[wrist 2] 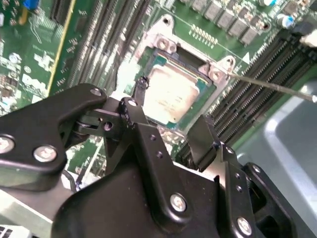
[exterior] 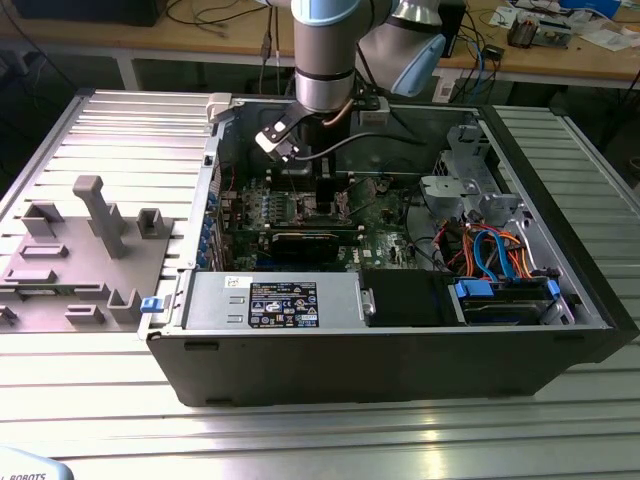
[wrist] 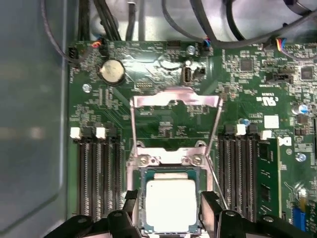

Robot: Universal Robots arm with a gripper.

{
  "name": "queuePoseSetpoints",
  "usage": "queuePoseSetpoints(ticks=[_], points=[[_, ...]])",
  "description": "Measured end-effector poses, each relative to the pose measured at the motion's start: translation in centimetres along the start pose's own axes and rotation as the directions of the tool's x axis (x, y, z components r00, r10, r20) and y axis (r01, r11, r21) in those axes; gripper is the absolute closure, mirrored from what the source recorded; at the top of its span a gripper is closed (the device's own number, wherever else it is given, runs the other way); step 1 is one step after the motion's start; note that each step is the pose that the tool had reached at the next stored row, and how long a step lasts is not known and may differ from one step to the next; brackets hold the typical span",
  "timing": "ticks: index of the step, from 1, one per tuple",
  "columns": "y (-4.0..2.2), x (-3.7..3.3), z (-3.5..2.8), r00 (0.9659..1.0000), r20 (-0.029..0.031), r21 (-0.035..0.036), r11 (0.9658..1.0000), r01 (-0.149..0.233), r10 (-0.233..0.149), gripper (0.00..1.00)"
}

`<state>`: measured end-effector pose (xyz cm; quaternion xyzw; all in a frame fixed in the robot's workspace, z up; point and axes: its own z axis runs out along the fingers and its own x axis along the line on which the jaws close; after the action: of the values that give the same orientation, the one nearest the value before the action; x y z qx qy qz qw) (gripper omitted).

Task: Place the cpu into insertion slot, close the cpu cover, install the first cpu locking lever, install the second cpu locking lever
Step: 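Place the cpu into insertion slot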

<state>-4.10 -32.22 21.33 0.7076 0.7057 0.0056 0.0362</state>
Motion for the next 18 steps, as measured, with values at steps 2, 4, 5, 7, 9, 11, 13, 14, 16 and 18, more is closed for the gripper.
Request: queuePoseSetpoints(ticks=[2,4,5,7,9,11,13,14,16,18], points=[[0.17,0.43,-0.15,1.0,0.0,0.0001,1.0,0.001,-0.001,0.47],[0.22,0.45,-0.41,1.0,0.0015,0.0001,1.0,0.002,-0.002,0.53],[0.22,0.45,-0.58,1.0,0.0032,0.0001,1.0,0.002,-0.002,0.59],[0.26,0.42,-1.21,0.9999,0.0112,0.0,1.0,0.002,-0.002,0.65],[0.29,0.39,-1.56,0.9998,0.0185,-0.0001,1.0,0.003,-0.003,0.77],[0.31,0.34,-1.97,0.9997,0.0244,0.0,1.0,0.004,-0.004,0.83],[0.33,0.28,-2.31,0.9995,0.0327,-0.0001,1.0,0.005,-0.005,0.89],[0.34,0.24,-2.5,0.9993,0.0377,0.0,1.0,0.006,-0.006,0.89],[0.36,0.1,-2.87,0.9988,0.0477,-0.0001,1.0,0.007,-0.007,0.89],[0.57,0.03,-2.87,0.9988,0.0477,0.0144,0.9999,0.007,-0.008,0.89]])
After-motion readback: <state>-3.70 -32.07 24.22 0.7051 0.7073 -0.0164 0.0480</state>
